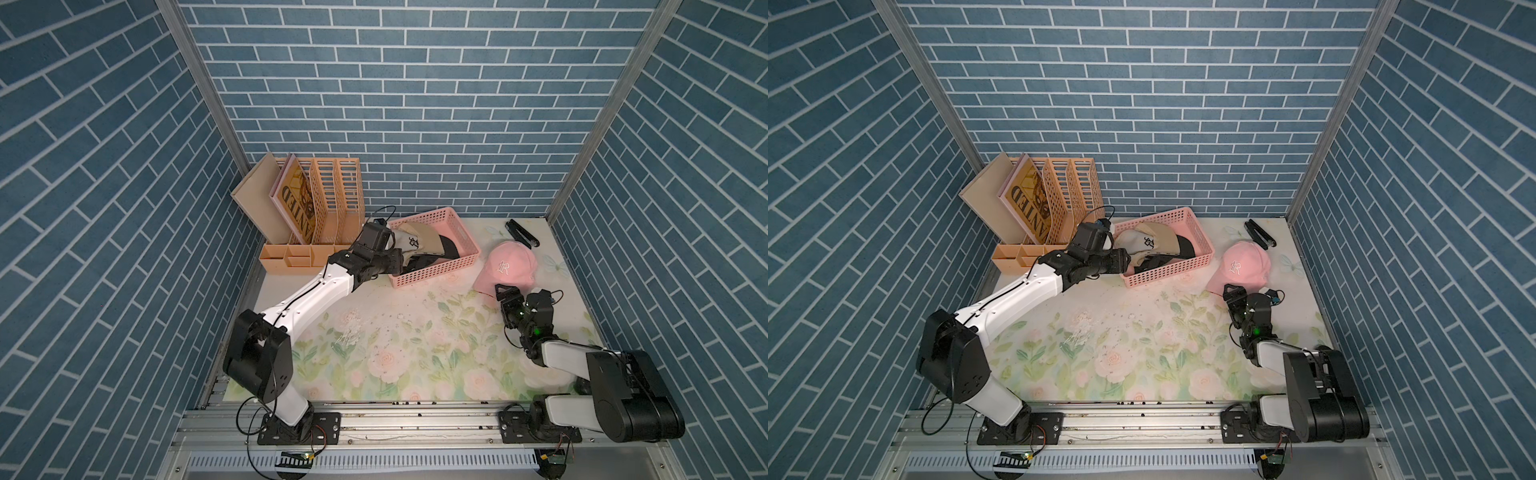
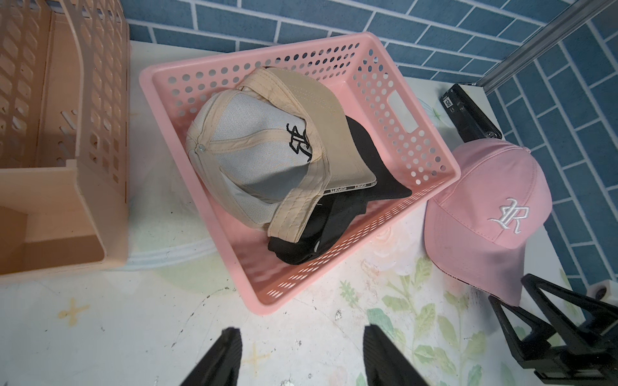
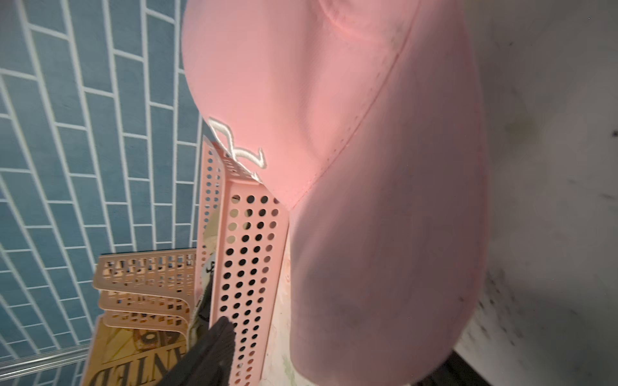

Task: Turn the baseball cap inside out
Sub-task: Place the baseball cap at the center of the board.

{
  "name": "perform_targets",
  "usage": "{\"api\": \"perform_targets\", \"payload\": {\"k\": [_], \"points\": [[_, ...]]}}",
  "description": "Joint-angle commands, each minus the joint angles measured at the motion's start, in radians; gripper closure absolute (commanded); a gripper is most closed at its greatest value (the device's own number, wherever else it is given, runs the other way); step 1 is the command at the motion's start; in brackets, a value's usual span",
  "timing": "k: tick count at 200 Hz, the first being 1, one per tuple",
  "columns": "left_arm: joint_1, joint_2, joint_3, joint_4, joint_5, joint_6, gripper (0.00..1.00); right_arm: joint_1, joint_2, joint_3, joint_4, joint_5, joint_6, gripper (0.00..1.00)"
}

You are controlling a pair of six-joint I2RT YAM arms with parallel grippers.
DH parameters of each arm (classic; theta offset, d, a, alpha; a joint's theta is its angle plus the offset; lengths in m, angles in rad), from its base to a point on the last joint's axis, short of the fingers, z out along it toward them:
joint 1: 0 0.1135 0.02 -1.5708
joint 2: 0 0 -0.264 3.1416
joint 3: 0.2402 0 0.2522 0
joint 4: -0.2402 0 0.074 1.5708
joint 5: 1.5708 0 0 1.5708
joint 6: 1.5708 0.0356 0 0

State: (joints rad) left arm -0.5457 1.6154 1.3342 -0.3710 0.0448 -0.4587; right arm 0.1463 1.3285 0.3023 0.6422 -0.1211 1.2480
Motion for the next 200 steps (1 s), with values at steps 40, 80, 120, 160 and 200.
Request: {"api": "perform_targets", "payload": {"k": [40, 80, 120, 160, 200], "points": [[0.001, -0.008, 0.001, 0.001, 0.0, 0.017, 0.38, 0.226, 0.099, 0.145, -0.309, 0.021, -0.105, 0.19], [0.001, -0.001, 0.006, 0.009, 0.015, 0.018, 0.38, 0.245, 0.11, 0.333, -0.481, 0.025, -0.235, 0.17], [0.0, -0.006, 0.013, 0.011, 0.003, 0.023, 0.38, 0.144, 0.06, 0.405, -0.592, 0.028, -0.32, 0.17], [0.002, 0.03, 0.102, -0.058, -0.127, 0.075, 0.38, 0.111, 0.091, 0.587, -0.741, 0.159, -0.537, 0.18], [0.018, 0.052, 0.179, -0.094, -0.183, 0.111, 0.37, 0.093, 0.053, 0.623, -0.778, 0.258, -0.616, 0.18]]}}
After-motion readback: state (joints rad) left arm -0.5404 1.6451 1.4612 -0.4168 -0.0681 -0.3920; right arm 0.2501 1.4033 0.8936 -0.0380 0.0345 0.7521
